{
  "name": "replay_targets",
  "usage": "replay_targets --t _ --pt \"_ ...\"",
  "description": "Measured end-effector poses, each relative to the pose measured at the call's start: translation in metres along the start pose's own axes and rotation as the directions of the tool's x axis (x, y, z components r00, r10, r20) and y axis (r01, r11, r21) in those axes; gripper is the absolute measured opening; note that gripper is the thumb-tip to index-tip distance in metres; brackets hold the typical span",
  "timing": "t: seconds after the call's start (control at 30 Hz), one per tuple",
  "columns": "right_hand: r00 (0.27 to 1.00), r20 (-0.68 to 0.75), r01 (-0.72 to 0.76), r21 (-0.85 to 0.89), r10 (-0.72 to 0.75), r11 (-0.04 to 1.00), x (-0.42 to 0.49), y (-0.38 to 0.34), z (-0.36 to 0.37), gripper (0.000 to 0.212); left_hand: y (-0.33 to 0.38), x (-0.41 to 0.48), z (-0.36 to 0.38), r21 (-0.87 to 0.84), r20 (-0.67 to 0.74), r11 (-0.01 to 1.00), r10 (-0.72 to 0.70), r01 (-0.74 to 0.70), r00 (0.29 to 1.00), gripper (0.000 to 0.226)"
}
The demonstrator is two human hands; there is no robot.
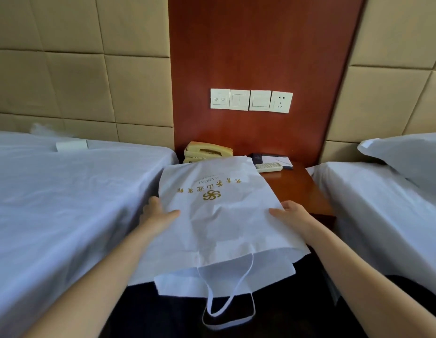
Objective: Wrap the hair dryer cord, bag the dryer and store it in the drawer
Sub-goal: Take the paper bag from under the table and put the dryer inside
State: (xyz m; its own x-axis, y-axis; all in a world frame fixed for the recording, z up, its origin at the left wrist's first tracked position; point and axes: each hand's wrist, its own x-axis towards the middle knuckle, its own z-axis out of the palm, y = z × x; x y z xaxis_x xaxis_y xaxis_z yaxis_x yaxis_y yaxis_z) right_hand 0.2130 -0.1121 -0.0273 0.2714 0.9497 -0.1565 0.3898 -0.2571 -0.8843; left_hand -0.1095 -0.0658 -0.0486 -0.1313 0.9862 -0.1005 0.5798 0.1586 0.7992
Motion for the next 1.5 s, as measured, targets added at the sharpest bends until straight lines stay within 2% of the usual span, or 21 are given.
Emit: replay_targets --t 0.1,0.27,0.3,0.33,0.4,0.43,0.53,0.57,0.63,0.73,0.83,0.97,1.0,1.07,1.13,1.2,1.27,1.33,1.4,1.47,1.5 --pt "0.993 0.110 -0.069 0.180 0.050 0.981 0.000 0.012 0.002 0.031 -0.023 0.007 0.010 -0.231 0.042 0.957 -0.167 0.172 0.985 0.088" --pt "0.973 0.217 -0.140 0.304 0.075 0.942 0.000 0.030 0.002 0.032 -0.026 0.009 0.006 -0.470 0.177 0.853 -0.161 0.227 0.971 0.025" --pt "0.970 0.230 -0.146 0.293 0.078 0.945 -0.002 0.031 0.002 0.031 -0.027 0.010 0.004 -0.517 0.195 0.824 -0.152 0.234 0.969 0.025" --pt "0.972 0.220 -0.141 0.276 0.080 0.951 -0.001 0.032 0.003 0.030 -0.029 0.013 0.003 -0.560 0.185 0.794 -0.160 0.238 0.970 0.037" --pt "0.984 0.158 -0.110 0.195 0.080 0.975 -0.003 0.029 0.005 0.025 -0.037 0.017 0.004 -0.597 0.170 0.760 -0.192 0.256 0.967 0.073" --pt "0.989 0.129 -0.097 0.142 0.078 0.985 -0.003 0.027 0.005 0.020 -0.039 0.015 0.003 -0.596 0.189 0.756 -0.196 0.271 0.962 0.074" --pt "0.993 0.083 -0.085 0.074 0.079 0.994 -0.002 0.026 -0.001 0.012 -0.030 -0.002 0.001 -0.517 0.270 0.795 -0.201 0.318 0.942 0.042" --pt "0.994 0.071 -0.083 0.070 0.079 0.994 -0.002 0.027 -0.004 0.015 -0.029 -0.006 0.002 -0.490 0.296 0.808 -0.200 0.328 0.934 0.040" --pt "0.995 0.056 -0.081 0.059 0.078 0.995 -0.002 0.027 -0.010 0.017 -0.032 -0.009 0.005 -0.471 0.304 0.818 -0.202 0.331 0.931 0.054" --pt "0.998 0.035 -0.058 0.081 0.055 0.995 -0.004 0.028 -0.017 0.014 -0.040 -0.010 0.011 -0.466 0.198 0.842 -0.200 0.272 0.959 0.077" --pt "1.000 0.010 -0.001 -0.019 0.001 1.000 -0.009 0.030 -0.021 0.006 -0.044 -0.018 0.016 -0.394 0.035 0.901 -0.185 0.184 0.982 0.078" --pt "0.998 -0.044 0.042 -0.150 -0.049 0.988 -0.011 0.035 -0.022 0.008 -0.048 -0.032 0.012 -0.370 -0.032 0.926 -0.089 0.071 0.995 0.075" --pt "0.998 -0.032 0.051 -0.159 -0.057 0.986 -0.012 0.035 -0.023 0.020 -0.050 -0.037 0.009 -0.374 -0.024 0.926 -0.071 0.057 0.997 0.075" --pt "0.995 0.092 0.054 -0.136 -0.042 0.989 -0.015 0.037 -0.028 0.061 -0.054 -0.048 0.003 -0.445 0.066 0.895 -0.008 0.037 0.998 0.071" --pt "0.966 0.245 0.127 -0.175 -0.081 0.976 -0.024 0.034 -0.034 0.077 -0.059 -0.063 0.001 -0.448 0.155 0.894 0.091 -0.012 0.984 0.054" --pt "0.935 0.323 0.232 -0.256 -0.143 0.939 -0.035 0.031 -0.037 0.057 -0.063 -0.075 -0.003 -0.313 0.198 0.947 0.133 -0.066 0.971 0.033" --pt "0.930 0.326 0.271 -0.294 -0.170 0.917 -0.040 0.028 -0.038 0.034 -0.065 -0.079 -0.008 -0.291 0.231 0.956 0.098 -0.027 0.968 0.031" --pt "0.947 0.294 0.206 -0.251 -0.128 0.946 -0.038 0.026 -0.036 0.035 -0.059 -0.078 -0.015 -0.409 0.246 0.906 -0.005 0.109 0.969 0.030" --pt "0.955 0.298 0.036 -0.090 -0.008 0.995 -0.039 0.018 -0.039 0.031 -0.050 -0.074 -0.023 -0.542 0.286 0.806 -0.088 0.237 0.954 0.027" --pt "0.935 0.339 -0.146 0.101 0.104 0.984 -0.038 0.007 -0.042 0.025 -0.043 -0.067 -0.033 -0.671 0.334 0.663 -0.127 0.330 0.934 0.035" --pt "0.934 0.330 -0.206 0.189 0.135 0.960 -0.036 0.002 -0.043 0.024 -0.039 -0.063 -0.038 -0.750 0.359 0.549 -0.129 0.368 0.924 0.040"
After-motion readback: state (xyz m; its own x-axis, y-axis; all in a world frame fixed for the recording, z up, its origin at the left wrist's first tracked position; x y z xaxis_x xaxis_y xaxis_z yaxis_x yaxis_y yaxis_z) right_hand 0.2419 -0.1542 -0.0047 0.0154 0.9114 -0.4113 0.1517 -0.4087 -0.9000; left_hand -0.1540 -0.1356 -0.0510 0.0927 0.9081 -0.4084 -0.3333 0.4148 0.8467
